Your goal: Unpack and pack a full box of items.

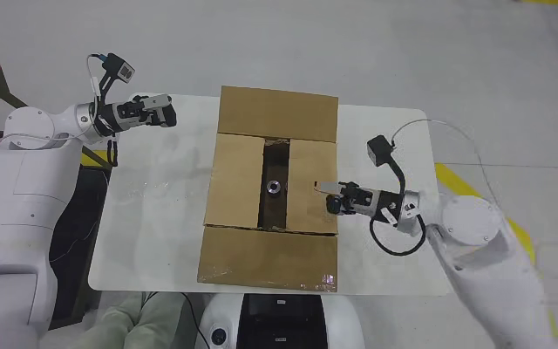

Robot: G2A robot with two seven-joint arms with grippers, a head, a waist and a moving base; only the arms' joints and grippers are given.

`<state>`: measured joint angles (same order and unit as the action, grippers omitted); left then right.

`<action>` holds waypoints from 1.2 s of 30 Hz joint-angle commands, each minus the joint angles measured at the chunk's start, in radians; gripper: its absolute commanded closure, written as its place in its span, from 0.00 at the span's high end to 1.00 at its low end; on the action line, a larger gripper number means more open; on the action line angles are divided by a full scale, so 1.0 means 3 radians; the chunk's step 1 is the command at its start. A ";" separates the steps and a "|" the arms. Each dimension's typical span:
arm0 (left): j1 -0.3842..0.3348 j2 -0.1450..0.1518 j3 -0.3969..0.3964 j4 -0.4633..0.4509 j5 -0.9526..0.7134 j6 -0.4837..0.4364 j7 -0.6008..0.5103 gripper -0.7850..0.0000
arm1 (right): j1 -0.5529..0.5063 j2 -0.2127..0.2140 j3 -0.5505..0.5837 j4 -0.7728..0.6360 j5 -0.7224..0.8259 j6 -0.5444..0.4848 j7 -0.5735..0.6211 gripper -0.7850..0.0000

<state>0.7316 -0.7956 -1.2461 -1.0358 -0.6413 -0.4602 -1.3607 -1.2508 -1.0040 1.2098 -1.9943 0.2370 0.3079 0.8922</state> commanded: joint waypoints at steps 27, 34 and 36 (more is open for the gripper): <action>0.0000 0.0000 0.0000 0.0000 0.0000 0.0000 0.0000 1.00 | 0.1005 -0.0490 -0.1571 0.0865 0.0169 0.0131 -0.0743 1.00; 0.0000 0.0000 0.0000 0.0000 0.0000 0.0000 0.0000 1.00 | 0.1073 -0.0575 -0.1692 0.1036 0.0258 0.0095 -0.0759 1.00; 0.0000 0.0000 0.0000 0.0000 0.0000 0.0000 0.0000 1.00 | 0.1101 -0.0599 -0.1722 0.1083 0.0285 0.0074 -0.0744 1.00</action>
<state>0.7316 -0.7956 -1.2461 -1.0358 -0.6413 -0.4602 -1.3607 -0.9240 -1.1811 0.6963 -1.6752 0.3191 0.3329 0.6669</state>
